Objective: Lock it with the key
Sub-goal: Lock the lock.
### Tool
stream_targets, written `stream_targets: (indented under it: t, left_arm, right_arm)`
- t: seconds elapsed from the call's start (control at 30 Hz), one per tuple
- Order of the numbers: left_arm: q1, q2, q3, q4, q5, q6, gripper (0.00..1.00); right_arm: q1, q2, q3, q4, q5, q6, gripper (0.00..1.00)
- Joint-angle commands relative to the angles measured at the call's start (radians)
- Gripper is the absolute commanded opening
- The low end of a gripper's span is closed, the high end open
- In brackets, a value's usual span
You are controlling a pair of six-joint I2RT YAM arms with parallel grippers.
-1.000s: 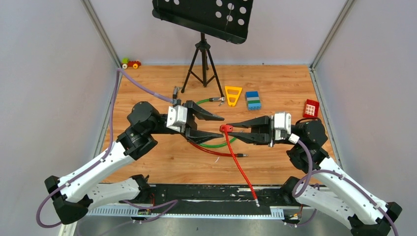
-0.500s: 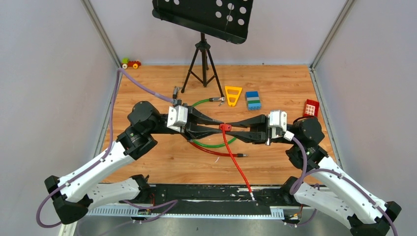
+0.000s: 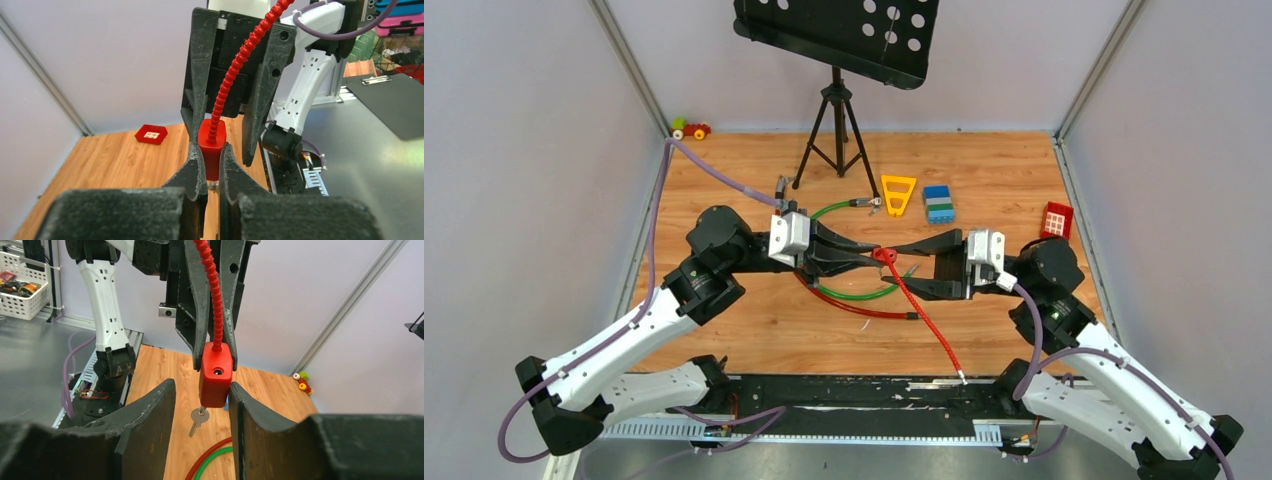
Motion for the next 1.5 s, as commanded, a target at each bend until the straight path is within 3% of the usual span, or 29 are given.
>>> stream_targets:
  t: [0.0, 0.13, 0.3, 0.73, 1.1, 1.23, 1.33, 1.37, 1.43, 1.47]
  left_arm:
    - [-0.001, -0.014, 0.013, 0.032, -0.043, -0.01, 0.0]
    - [0.0, -0.019, 0.006, 0.035, -0.062, -0.009, 0.0]
    - [0.0, -0.019, 0.003, 0.03, -0.057, -0.009, 0.0]
    - [-0.001, 0.013, 0.037, 0.008, -0.003, -0.012, 0.0]
    - [-0.001, 0.015, 0.034, 0.007, 0.005, -0.021, 0.0]
    - [0.0, 0.019, 0.032, 0.003, 0.012, -0.021, 0.0]
    - [-0.001, 0.021, 0.031, -0.002, 0.016, -0.019, 0.0]
    - [-0.001, 0.022, 0.03, -0.002, 0.018, -0.019, 0.1]
    - [-0.001, 0.023, 0.03, -0.001, 0.023, -0.022, 0.51]
    - [-0.001, 0.024, 0.03, 0.001, 0.028, -0.026, 0.66]
  right_arm:
    - [0.004, -0.041, 0.044, -0.067, 0.026, -0.063, 0.45]
    - [0.004, -0.055, 0.048, -0.104, 0.03, -0.084, 0.45]
    - [0.004, -0.078, 0.047, -0.087, 0.045, -0.093, 0.57]
    - [0.003, 0.044, 0.17, 0.022, -0.008, -0.094, 0.53]
    - [0.004, 0.094, 0.181, 0.038, -0.079, -0.097, 0.29]
    - [0.004, 0.099, 0.181, 0.054, -0.085, -0.096, 0.01]
    - [0.003, 0.099, 0.176, 0.081, -0.09, -0.084, 0.0]
    - [0.004, 0.099, 0.175, 0.094, -0.092, -0.076, 0.0]
    - [0.004, 0.102, 0.173, 0.109, -0.097, -0.063, 0.0]
    - [0.003, 0.104, 0.174, 0.113, -0.1, -0.056, 0.0]
